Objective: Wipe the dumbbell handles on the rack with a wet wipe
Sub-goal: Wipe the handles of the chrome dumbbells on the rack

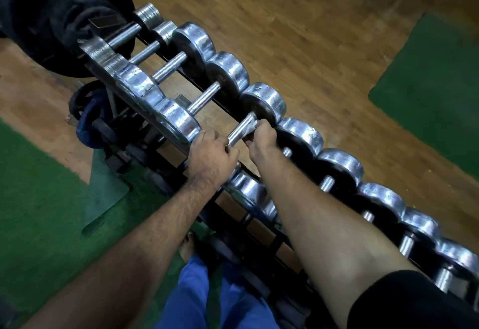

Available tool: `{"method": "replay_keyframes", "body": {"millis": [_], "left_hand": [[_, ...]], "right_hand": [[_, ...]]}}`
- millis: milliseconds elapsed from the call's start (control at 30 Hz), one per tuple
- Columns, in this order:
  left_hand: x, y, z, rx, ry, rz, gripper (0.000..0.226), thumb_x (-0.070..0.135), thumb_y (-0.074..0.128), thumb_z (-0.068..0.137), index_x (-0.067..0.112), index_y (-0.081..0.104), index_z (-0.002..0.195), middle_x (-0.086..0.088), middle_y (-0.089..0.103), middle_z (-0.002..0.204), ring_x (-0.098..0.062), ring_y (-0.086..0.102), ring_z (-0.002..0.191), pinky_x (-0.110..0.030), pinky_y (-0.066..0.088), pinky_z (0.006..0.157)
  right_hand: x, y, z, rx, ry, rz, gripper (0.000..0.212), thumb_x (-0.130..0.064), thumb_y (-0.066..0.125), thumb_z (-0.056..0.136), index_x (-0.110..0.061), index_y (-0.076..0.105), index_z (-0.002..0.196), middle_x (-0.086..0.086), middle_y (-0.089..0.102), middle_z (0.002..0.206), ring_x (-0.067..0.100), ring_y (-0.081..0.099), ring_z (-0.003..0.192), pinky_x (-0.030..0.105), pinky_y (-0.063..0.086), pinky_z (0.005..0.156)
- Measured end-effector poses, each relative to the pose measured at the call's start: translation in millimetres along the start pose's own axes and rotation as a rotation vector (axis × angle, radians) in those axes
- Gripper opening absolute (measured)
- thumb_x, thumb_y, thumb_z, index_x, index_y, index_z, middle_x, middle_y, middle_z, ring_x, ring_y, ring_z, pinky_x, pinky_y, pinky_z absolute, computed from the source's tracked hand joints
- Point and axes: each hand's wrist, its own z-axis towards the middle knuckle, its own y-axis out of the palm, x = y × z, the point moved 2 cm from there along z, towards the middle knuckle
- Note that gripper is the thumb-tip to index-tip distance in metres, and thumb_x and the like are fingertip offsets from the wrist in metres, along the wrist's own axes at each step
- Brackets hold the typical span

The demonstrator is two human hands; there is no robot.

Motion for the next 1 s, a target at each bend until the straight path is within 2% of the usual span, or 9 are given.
{"method": "replay_keyframes", "body": {"millis": [133,233,300,433,533,667,833,900,1000], "left_hand": [[-3,3,-1,0.014,0.034,0.028,0.044,0.037,0.041,0.081,0.007,0.072,0.089,-0.008,0.061,0.093,-0.024,0.052,0.095,-0.042,0.047,0.087],[-4,4,-2,0.023,0.048,0.021,0.043,0.036,0.041,0.080,0.007,0.071,0.087,-0.008,0.060,0.091,-0.025,0.052,0.094,-0.043,0.047,0.088],[-4,4,-2,0.019,0.052,0.010,0.042,0.036,0.042,0.080,0.007,0.071,0.088,-0.009,0.060,0.093,-0.025,0.052,0.096,-0.044,0.046,0.089],[-4,1,-3,0.002,0.053,0.012,0.042,0.037,0.040,0.081,0.009,0.070,0.088,-0.007,0.059,0.094,-0.023,0.050,0.095,-0.043,0.046,0.087],[-4,0,-4,-0.012,0.066,0.008,0.045,0.039,0.036,0.081,0.009,0.069,0.089,-0.006,0.058,0.095,-0.021,0.049,0.096,-0.042,0.047,0.087],[-4,-2,-5,-0.016,0.059,0.000,0.046,0.039,0.036,0.081,0.010,0.069,0.092,-0.006,0.058,0.097,-0.021,0.050,0.097,-0.042,0.047,0.089],[-5,-5,-4,-0.036,0.055,0.005,0.043,0.038,0.040,0.080,0.009,0.070,0.091,-0.007,0.059,0.098,-0.022,0.051,0.098,-0.041,0.047,0.089],[-6,-7,-5,-0.044,0.068,0.006,0.046,0.040,0.038,0.082,0.010,0.070,0.093,-0.007,0.059,0.099,-0.022,0.051,0.099,-0.040,0.047,0.089],[-8,-10,-5,-0.056,0.094,-0.024,0.053,0.043,0.033,0.083,0.011,0.070,0.102,-0.008,0.060,0.103,-0.021,0.051,0.101,-0.040,0.047,0.090]], "right_hand": [[0,4,6,0.036,0.040,0.105,0.018,-0.001,0.045,0.083,-0.008,0.061,0.080,0.005,0.053,0.077,0.017,0.051,0.069,0.033,0.045,0.069],[5,12,2,-0.006,0.075,0.063,0.028,-0.004,0.044,0.083,-0.004,0.068,0.097,0.005,0.056,0.081,0.017,0.050,0.070,0.033,0.044,0.072],[8,10,-4,-0.073,0.115,0.039,0.028,-0.002,0.039,0.084,-0.004,0.067,0.085,0.009,0.061,0.078,0.021,0.055,0.069,0.036,0.049,0.073],[2,0,0,-0.085,0.199,0.188,0.025,-0.006,0.037,0.083,0.001,0.060,0.090,0.018,0.067,0.107,0.028,0.059,0.085,0.043,0.050,0.092],[-10,8,10,0.006,0.204,0.361,0.021,-0.019,0.041,0.087,-0.005,0.057,0.091,0.014,0.061,0.102,0.025,0.057,0.084,0.039,0.044,0.103],[-6,14,7,-0.031,0.265,0.372,0.041,-0.038,0.045,0.086,-0.005,0.063,0.102,0.010,0.064,0.097,0.024,0.060,0.089,0.032,0.047,0.092],[9,14,-14,-0.141,0.386,0.132,0.053,-0.046,0.041,0.084,-0.003,0.059,0.109,0.013,0.060,0.094,0.028,0.059,0.081,0.034,0.050,0.073],[5,13,-16,-0.122,0.398,0.057,0.061,-0.050,0.043,0.081,-0.001,0.062,0.112,0.013,0.064,0.104,0.029,0.062,0.088,0.035,0.053,0.079],[-4,14,-10,-0.041,0.384,0.228,0.054,-0.047,0.044,0.081,-0.005,0.063,0.110,0.010,0.065,0.106,0.027,0.060,0.096,0.036,0.047,0.095]]}}
